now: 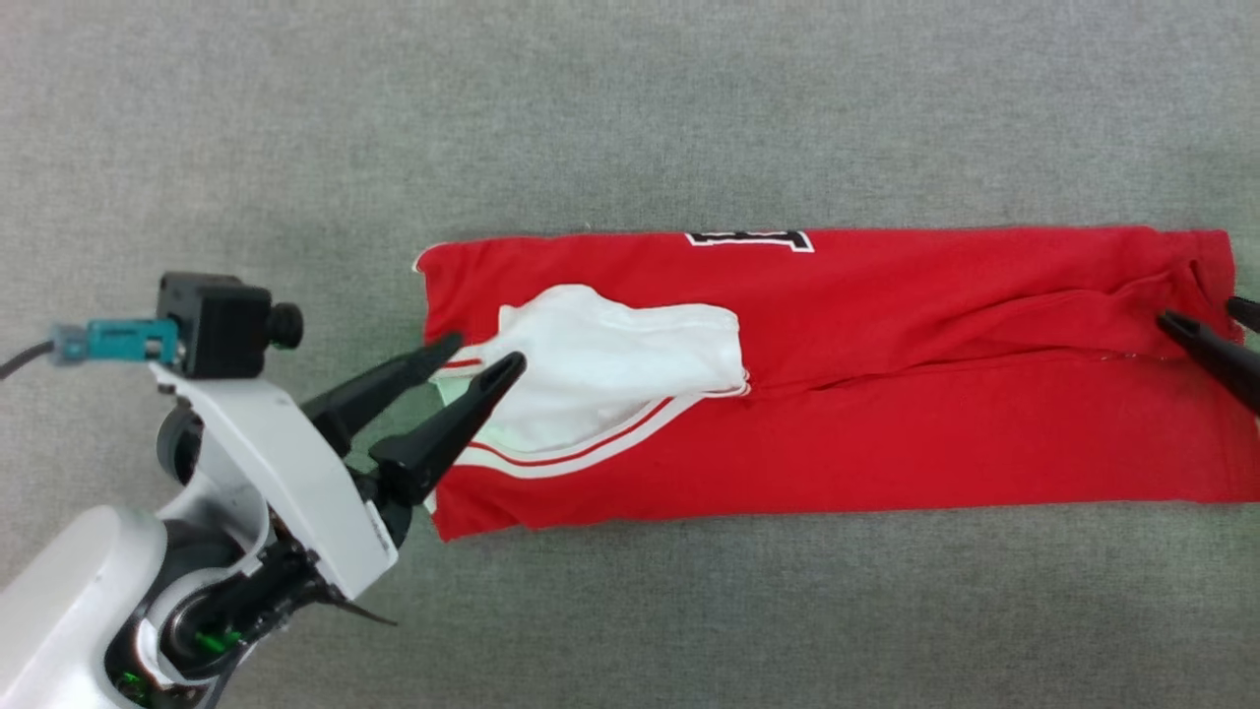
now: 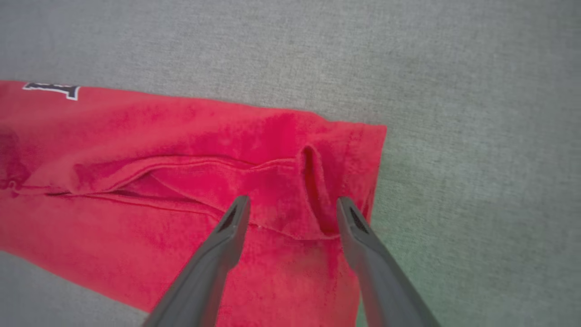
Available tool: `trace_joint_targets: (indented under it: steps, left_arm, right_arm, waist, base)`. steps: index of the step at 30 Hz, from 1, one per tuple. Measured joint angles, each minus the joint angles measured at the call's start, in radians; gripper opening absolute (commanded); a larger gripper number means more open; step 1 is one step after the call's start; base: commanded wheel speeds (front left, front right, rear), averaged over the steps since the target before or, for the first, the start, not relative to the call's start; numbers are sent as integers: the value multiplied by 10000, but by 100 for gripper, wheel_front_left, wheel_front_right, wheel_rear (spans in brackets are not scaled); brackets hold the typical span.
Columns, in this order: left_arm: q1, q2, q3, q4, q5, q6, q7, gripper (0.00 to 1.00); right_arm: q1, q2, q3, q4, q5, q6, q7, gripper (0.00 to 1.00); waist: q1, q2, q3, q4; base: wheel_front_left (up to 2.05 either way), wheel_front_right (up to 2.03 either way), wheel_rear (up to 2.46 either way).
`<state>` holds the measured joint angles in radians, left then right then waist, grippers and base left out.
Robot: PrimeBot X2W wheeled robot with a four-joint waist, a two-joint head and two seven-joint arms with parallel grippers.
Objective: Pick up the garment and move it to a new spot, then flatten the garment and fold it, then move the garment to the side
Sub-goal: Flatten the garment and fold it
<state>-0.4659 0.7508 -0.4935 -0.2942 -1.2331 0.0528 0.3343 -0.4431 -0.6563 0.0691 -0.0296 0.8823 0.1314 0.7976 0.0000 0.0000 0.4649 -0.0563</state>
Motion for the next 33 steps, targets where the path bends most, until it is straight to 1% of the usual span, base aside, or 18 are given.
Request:
trace_joint_targets:
  steps: [5, 11, 16, 22, 26, 33]
  left_arm:
    - [317, -284, 86, 291, 127, 104, -573, 100]
    - [841, -821, 186, 706, 176, 263, -1444, 100]
    - [1407, -1356, 205, 1108, 88, 232, -2173, 100]
    - [1892, -1939, 213, 1862, 313, 157, -3221, 100]
    - [2157, -2305, 132, 2305, 433, 63, -3760, 100]
    - [2584, -2832, -4, 2907, 834, -48, -4746, 100]
  right_arm:
    - [228, -4, -493, 58, 77, 0, 775, 100]
    - [461, 79, -980, 535, -19, 0, 1628, 100]
    - [448, 109, -1398, 1183, -38, 0, 1766, 100]
    - [375, 148, -1547, 1956, -130, 0, 1875, 100]
    - [294, 330, -1586, 2362, -320, 0, 2010, 100]
    - [307, 686, -1847, 2652, -867, 0, 2660, 100]
  waist:
    - [0, 0, -203, 15]
    - [0, 0, -437, 197]
    - [0, 1, -622, 466]
    - [-1, 0, -826, 857]
    - [0, 0, -953, 1103]
    - [0, 0, -1162, 1494]
  base:
    - [0, 0, 0]
    - [0, 0, 0]
    - [0, 0, 0]
    - [0, 0, 0]
    - [0, 0, 0]
    - [0, 0, 0]
